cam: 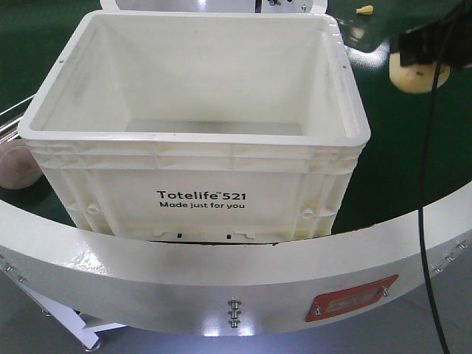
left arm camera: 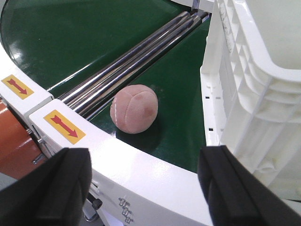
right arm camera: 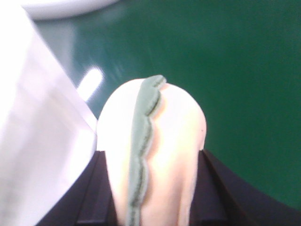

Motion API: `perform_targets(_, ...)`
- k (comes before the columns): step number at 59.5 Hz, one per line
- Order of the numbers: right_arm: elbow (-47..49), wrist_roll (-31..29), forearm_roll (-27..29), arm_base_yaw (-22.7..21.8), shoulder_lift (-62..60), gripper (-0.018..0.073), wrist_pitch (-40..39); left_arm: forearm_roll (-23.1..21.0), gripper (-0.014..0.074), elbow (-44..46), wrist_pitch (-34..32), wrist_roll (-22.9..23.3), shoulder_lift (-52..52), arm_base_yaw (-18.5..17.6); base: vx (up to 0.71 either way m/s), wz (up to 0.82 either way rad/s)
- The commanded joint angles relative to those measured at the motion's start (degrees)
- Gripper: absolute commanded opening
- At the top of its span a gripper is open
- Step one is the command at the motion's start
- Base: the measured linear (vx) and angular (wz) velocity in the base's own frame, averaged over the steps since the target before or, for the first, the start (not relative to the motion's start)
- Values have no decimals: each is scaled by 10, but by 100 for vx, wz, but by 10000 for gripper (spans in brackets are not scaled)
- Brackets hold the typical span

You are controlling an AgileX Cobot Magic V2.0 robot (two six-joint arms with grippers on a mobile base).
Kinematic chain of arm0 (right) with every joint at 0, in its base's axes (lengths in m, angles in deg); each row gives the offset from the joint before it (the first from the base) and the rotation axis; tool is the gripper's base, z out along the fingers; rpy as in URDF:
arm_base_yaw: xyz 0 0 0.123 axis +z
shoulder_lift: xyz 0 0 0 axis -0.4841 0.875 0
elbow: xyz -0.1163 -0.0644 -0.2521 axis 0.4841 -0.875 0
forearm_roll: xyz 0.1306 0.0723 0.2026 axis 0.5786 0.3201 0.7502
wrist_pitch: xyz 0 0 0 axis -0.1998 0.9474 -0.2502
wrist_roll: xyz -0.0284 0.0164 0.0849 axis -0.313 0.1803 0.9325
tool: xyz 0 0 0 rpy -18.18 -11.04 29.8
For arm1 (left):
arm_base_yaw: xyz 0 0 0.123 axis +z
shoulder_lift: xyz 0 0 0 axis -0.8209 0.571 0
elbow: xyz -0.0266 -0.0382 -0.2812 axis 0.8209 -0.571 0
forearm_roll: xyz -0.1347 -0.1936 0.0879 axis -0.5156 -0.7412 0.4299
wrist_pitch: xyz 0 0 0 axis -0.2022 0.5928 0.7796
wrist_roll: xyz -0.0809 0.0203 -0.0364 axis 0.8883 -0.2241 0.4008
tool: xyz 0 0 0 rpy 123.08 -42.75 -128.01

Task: Place moving items into box and shelve
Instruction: 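Move the yellow toy over the tote and release it inside, then grasp the pink plush ball with the left gripper and lift it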

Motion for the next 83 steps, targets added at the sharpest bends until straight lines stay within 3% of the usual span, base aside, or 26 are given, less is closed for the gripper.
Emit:
perform_targets(1,62,-28,22,38,-27,312,-21,4,573,19,-42,3,8,0,0,0)
perform_targets(16,85,-68,35,194,-15,312,-94,4,573,19,-42,3,8,0,0,0)
perform_targets(27,85,-68,35,260,25,337,-129,4,573,19,-42,3,8,0,0,0)
perform_targets(34,85,-68,35,271,50,443,-129,4,573,19,-42,3,8,0,0,0)
perform_targets(42,85,-67,30,271,61,639,-130,4,573,19,-42,3,8,0,0,0)
perform_targets(48,85,-67,16,271,55,720,-131,4,573,19,-43,4,8,0,0,0)
perform_targets(55,85,-60,-2,271,35,718,-123,4,574,19,-44,4,9,0,0,0)
perform_targets(65,69,-1,-59,269,-31,677,-82,4,615,28,-40,4,46,0,0,0)
perform_targets(77,-25,-1,-80,269,-130,605,-84,11,644,109,2,7,168,0,0,0)
perform_targets(83,-61,-1,-80,269,-165,589,-86,41,644,143,5,14,241,6,0,0)
